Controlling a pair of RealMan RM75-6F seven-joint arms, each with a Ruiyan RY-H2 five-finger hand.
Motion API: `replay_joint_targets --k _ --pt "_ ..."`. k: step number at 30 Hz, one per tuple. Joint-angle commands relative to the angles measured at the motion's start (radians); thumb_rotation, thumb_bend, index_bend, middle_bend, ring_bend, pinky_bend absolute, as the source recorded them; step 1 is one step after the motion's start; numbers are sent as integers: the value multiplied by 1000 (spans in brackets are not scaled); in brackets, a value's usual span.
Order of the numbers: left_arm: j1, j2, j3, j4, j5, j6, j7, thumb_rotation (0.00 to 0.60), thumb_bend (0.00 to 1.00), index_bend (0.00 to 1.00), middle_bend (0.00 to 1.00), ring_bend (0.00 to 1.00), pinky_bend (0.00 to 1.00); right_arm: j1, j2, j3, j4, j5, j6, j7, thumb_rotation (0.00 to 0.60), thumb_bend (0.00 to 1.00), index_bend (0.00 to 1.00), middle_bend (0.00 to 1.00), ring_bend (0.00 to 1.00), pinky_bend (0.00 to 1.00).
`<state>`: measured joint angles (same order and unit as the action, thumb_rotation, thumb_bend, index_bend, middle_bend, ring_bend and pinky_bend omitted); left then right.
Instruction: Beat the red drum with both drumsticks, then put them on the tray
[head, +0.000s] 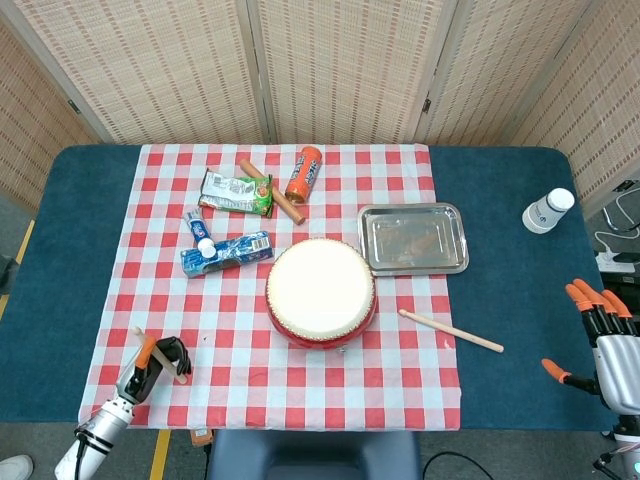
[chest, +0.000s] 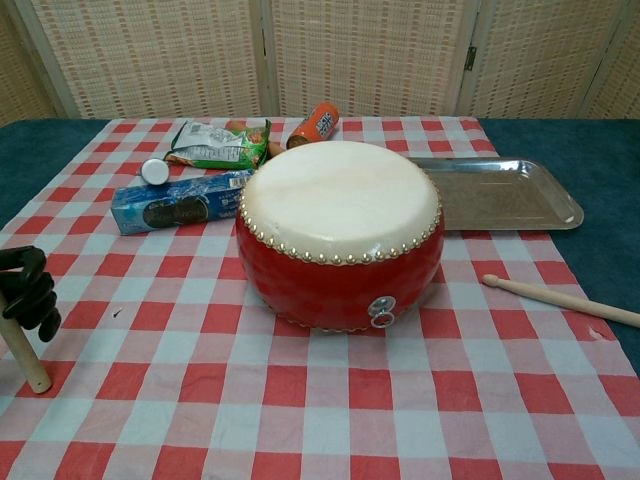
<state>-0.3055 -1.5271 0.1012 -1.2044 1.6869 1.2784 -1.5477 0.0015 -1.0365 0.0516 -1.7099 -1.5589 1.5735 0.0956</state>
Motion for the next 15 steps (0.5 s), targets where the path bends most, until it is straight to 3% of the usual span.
replay_joint_targets --k 1,15 --pt "-2 -12 16 10 9 5 13 71 241 624 713 630 547 0 0 0 0 1 0 1 600 0 80 29 30 80" --pt "-4 -55 53 54 2 9 35 70 249 686 757 658 558 -5 1 3 -4 4 8 7 600 0 80 30 30 80"
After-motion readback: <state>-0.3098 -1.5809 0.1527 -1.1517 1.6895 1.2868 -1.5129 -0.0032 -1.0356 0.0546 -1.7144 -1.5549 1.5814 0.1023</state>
